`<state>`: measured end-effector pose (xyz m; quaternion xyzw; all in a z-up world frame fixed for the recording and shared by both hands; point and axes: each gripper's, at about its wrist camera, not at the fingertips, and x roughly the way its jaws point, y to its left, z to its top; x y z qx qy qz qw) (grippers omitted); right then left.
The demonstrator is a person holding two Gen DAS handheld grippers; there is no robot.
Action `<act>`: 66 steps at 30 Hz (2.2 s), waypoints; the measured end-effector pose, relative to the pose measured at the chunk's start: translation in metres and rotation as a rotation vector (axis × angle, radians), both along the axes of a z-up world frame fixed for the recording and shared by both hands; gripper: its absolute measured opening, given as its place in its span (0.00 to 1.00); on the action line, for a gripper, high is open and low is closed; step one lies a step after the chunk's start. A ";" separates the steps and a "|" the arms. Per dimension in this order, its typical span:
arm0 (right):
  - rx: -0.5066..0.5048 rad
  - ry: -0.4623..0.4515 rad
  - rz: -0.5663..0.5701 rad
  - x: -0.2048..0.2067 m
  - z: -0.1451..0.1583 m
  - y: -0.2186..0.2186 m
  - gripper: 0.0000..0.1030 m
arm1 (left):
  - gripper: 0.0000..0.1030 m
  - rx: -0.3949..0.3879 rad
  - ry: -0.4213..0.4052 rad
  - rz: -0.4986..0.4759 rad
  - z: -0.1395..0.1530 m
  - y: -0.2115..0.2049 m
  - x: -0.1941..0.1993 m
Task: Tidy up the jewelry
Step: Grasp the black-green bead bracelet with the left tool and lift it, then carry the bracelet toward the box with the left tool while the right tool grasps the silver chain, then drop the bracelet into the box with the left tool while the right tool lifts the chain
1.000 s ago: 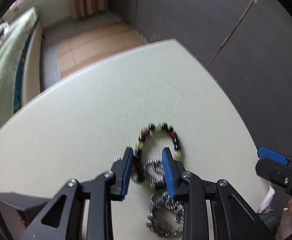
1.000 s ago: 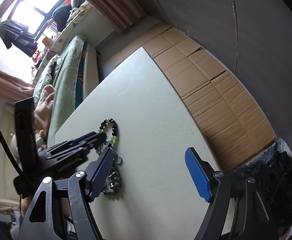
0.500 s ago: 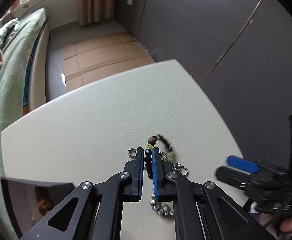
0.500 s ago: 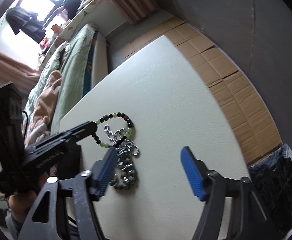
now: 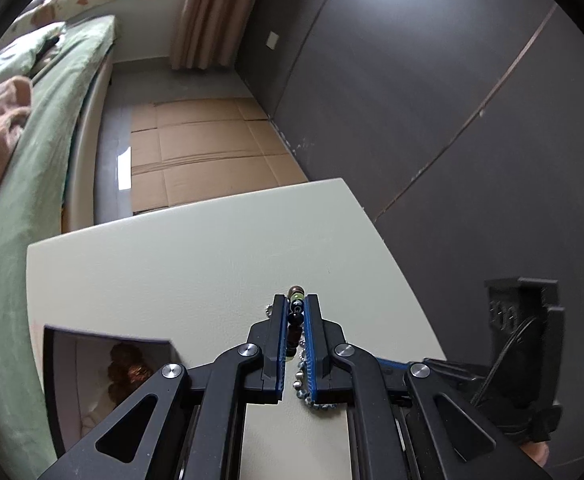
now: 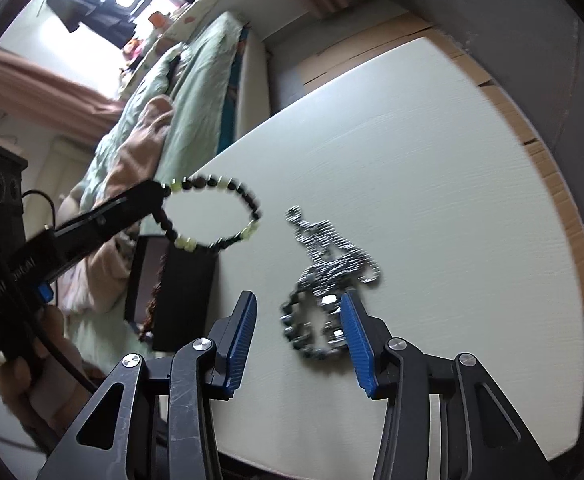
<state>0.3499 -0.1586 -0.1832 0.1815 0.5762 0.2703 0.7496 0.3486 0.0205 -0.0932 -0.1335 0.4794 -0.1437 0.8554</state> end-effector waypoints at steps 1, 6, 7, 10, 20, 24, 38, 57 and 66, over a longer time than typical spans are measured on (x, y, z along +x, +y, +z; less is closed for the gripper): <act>-0.002 -0.003 0.014 -0.001 0.000 0.005 0.45 | 0.08 -0.004 -0.003 0.007 0.001 0.003 -0.002; -0.038 0.003 0.065 -0.002 -0.004 0.032 0.45 | 0.08 -0.029 -0.023 0.042 0.007 0.018 -0.016; -0.051 0.000 0.076 -0.002 -0.004 0.038 0.45 | 0.08 -0.034 -0.029 0.050 0.009 0.022 -0.019; -0.095 -0.001 0.094 -0.003 -0.007 0.052 0.44 | 0.08 -0.056 -0.040 0.069 0.012 0.032 -0.028; -0.347 -0.068 0.136 -0.007 -0.018 0.086 0.22 | 0.08 -0.125 -0.085 0.125 0.022 0.061 -0.054; -0.321 -0.062 0.113 -0.001 -0.015 0.087 0.11 | 0.08 -0.126 -0.101 0.154 0.025 0.070 -0.064; 0.108 -0.166 -0.019 -0.012 0.060 0.038 0.11 | 0.08 -0.177 -0.147 0.219 0.036 0.095 -0.084; 0.248 -0.407 0.009 -0.039 0.143 0.062 0.11 | 0.08 -0.199 -0.146 0.276 0.034 0.119 -0.092; 0.239 -0.409 0.026 -0.033 0.156 0.076 0.11 | 0.08 -0.245 -0.131 0.276 0.030 0.127 -0.092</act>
